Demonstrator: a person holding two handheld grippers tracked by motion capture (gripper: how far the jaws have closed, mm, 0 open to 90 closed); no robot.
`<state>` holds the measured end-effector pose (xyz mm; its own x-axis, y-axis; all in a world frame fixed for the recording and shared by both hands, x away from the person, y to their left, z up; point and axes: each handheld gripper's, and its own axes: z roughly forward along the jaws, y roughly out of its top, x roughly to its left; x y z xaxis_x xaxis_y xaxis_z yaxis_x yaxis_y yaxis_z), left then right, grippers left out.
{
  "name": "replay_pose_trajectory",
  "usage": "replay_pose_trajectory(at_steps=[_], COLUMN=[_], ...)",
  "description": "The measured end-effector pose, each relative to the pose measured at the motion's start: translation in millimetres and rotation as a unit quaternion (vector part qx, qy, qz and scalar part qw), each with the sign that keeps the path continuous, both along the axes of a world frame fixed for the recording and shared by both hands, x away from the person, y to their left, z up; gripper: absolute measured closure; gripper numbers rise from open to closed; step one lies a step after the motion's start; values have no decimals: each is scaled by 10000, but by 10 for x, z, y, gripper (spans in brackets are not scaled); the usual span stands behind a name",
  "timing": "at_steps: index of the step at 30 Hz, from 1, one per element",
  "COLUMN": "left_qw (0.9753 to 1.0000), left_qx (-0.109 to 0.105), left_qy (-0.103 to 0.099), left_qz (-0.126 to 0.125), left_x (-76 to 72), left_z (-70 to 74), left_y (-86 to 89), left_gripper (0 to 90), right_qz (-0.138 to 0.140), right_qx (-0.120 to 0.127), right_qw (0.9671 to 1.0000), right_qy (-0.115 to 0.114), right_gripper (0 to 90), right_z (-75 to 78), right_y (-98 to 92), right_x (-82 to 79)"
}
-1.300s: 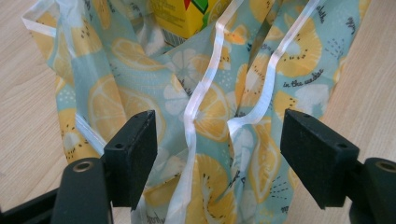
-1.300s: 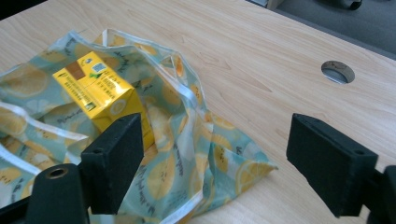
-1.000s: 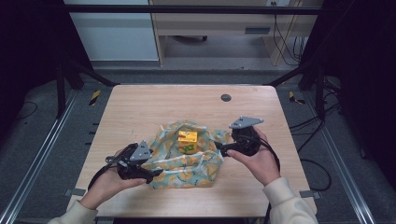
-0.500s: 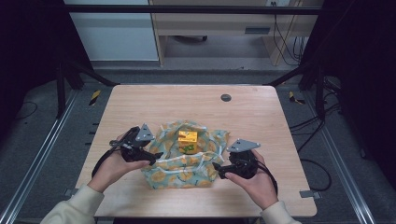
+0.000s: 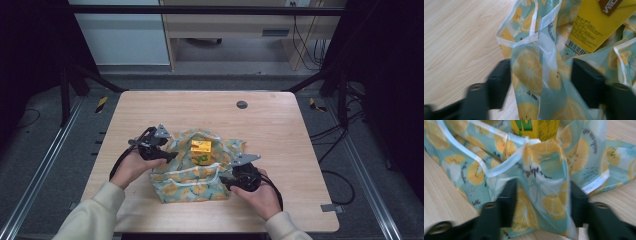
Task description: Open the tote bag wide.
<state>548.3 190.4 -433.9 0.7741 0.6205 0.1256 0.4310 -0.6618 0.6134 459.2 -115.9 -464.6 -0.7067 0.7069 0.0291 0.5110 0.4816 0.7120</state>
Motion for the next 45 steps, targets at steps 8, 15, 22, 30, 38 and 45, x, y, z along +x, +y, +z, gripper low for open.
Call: replay_pose_trajectory(at_steps=[8,15,22,30,38,45], left_qw=[9997,9984,9990,9990,9979,9981], left_qx=[21,-330,-111,-143,-221,-159], left_qy=[-219,-428,-329,-151,-357,-260], left_qz=[51,167,294,404,490,537], left_x=[34,26,75,130,52,122], left_z=[62,244,-18,-219,-289,-368], left_y=[-39,17,-26,31,148,189], left_gripper=[862,878,882,891,895,888], right_qz=[127,141,105,140,406,434], right_qx=[-22,-212,-274,-234,-176,-356], right_qw=[9999,9992,9995,9996,9990,9984], right_qy=[-74,-311,-128,-64,-97,56], right_gripper=[895,895,895,896,893,897], right_z=[62,299,33,-108,-125,-174], right_y=[-90,-400,-521,-531,-429,-399], right_x=[2,-89,-135,-102,-163,-144])
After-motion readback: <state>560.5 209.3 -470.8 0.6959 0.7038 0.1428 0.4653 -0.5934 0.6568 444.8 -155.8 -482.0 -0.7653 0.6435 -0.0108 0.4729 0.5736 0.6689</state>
